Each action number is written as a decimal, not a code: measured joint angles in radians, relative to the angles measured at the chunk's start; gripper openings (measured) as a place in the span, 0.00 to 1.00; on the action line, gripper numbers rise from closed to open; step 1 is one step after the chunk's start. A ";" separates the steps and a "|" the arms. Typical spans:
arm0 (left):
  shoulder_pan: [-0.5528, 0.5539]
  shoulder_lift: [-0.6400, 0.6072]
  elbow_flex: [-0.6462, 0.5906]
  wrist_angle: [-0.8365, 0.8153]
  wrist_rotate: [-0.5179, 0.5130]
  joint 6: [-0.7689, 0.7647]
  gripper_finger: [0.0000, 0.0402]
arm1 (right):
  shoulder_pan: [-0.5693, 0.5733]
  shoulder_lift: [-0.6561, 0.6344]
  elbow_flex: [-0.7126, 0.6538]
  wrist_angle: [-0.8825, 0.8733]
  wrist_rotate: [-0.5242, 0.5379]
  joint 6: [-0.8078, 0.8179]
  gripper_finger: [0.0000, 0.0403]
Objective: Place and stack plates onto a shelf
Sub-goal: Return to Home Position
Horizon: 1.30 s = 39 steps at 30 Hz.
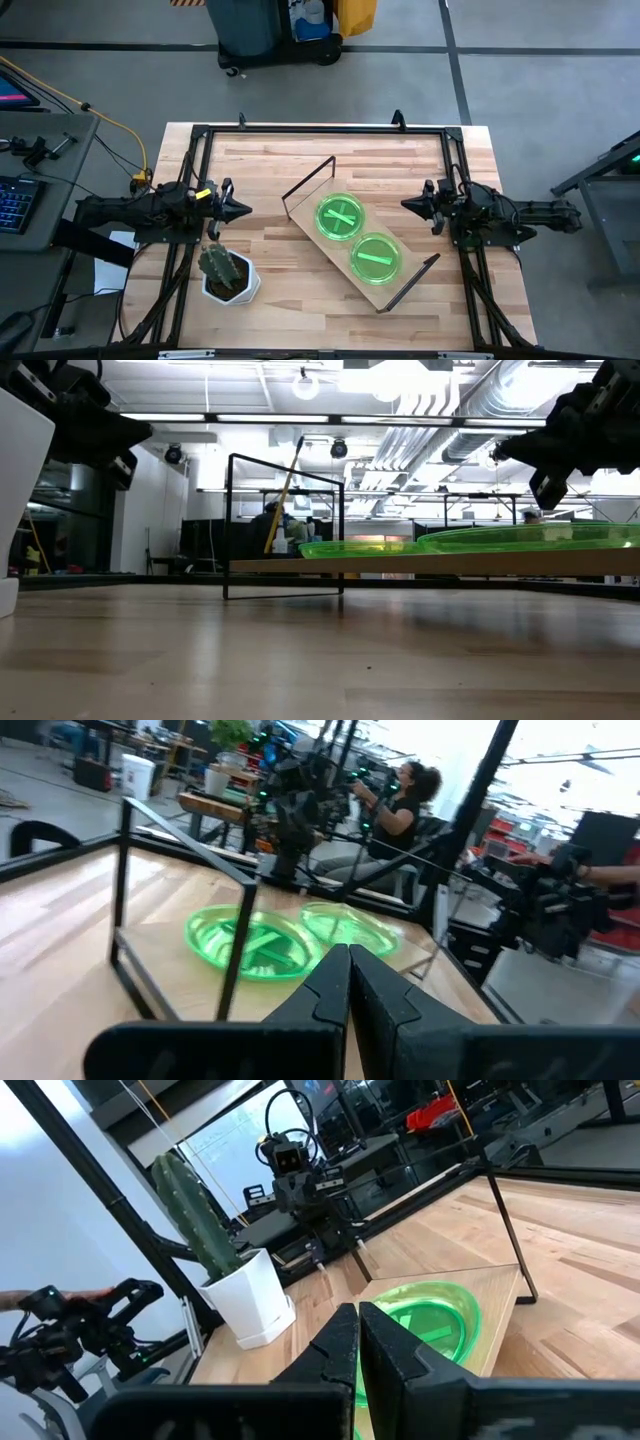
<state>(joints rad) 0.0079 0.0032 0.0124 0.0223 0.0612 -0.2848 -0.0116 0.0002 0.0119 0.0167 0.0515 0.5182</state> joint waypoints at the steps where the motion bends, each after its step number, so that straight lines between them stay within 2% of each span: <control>1: -0.012 0.000 0.000 0.000 0.000 0.000 0.00 | 0.000 0.000 0.000 0.000 0.000 0.000 0.00; 7: -0.060 0.000 0.000 0.000 0.001 0.000 0.00 | 0.000 0.007 0.000 0.000 0.000 0.000 0.00; 39: -0.060 0.003 0.000 0.001 0.004 0.000 0.00 | 0.000 0.006 0.000 0.000 0.000 0.001 0.00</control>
<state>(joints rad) -0.0525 0.0063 0.0124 0.0231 0.0650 -0.2844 -0.0114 0.0067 0.0120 0.0166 0.0517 0.5188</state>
